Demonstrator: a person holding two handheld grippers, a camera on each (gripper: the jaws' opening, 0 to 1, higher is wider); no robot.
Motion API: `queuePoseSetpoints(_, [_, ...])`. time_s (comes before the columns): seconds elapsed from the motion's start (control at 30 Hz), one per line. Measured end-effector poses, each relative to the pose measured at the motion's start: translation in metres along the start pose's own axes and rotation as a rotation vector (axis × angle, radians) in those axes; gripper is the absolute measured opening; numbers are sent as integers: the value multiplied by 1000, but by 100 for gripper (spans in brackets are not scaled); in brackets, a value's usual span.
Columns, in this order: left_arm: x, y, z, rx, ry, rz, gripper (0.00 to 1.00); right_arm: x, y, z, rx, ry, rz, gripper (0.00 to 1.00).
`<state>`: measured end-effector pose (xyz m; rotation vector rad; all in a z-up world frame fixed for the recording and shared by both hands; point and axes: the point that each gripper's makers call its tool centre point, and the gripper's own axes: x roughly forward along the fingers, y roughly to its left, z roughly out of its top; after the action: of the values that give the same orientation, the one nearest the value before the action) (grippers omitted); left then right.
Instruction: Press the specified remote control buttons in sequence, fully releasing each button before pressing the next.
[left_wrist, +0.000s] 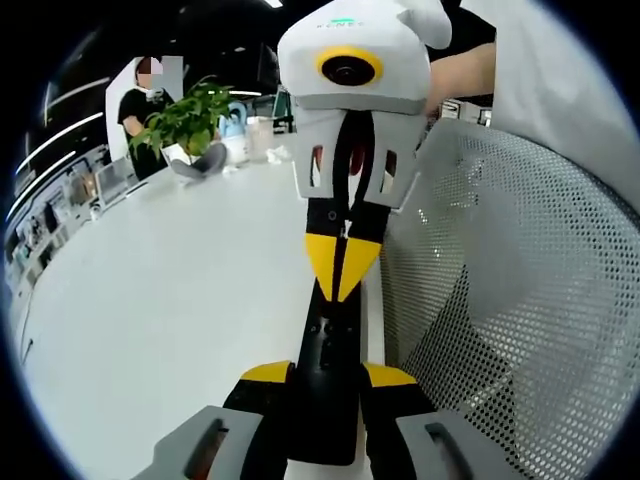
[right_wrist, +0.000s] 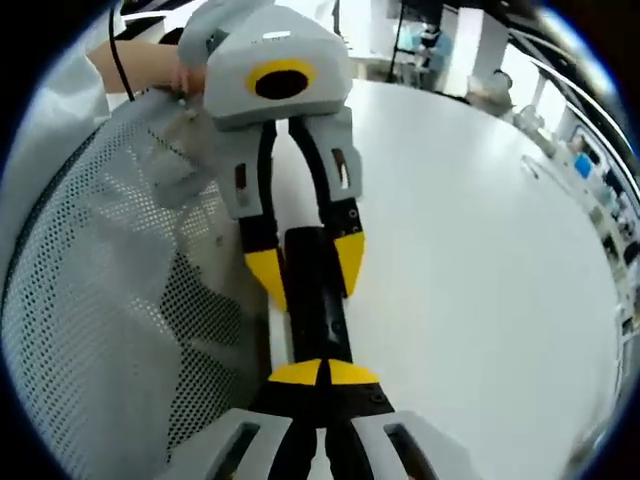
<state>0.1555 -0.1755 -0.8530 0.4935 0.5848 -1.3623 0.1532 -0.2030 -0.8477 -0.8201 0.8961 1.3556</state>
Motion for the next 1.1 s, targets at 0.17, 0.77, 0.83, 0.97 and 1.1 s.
queuePoseSetpoints(0.17, [0, 0, 0, 2, 0, 0, 26, 1, 1, -1, -63, 55, 5, 0])
queuePoseSetpoints(0.77, [0, 0, 0, 13, -5, -12, 25, -5, 1, -5, 22, -91, 34, 0])
queuePoseSetpoints(0.83, [0, 0, 0, 14, -5, -13, 25, -7, 0, -7, 31, -93, 31, 0])
queuePoseSetpoints(0.97, [0, 0, 0, 14, -4, -13, 25, -8, -1, -9, 49, -89, 24, 0])
queuePoseSetpoints(1.1, [0, 0, 0, 14, -4, -12, 25, -6, 0, -8, 21, -68, 12, 0])
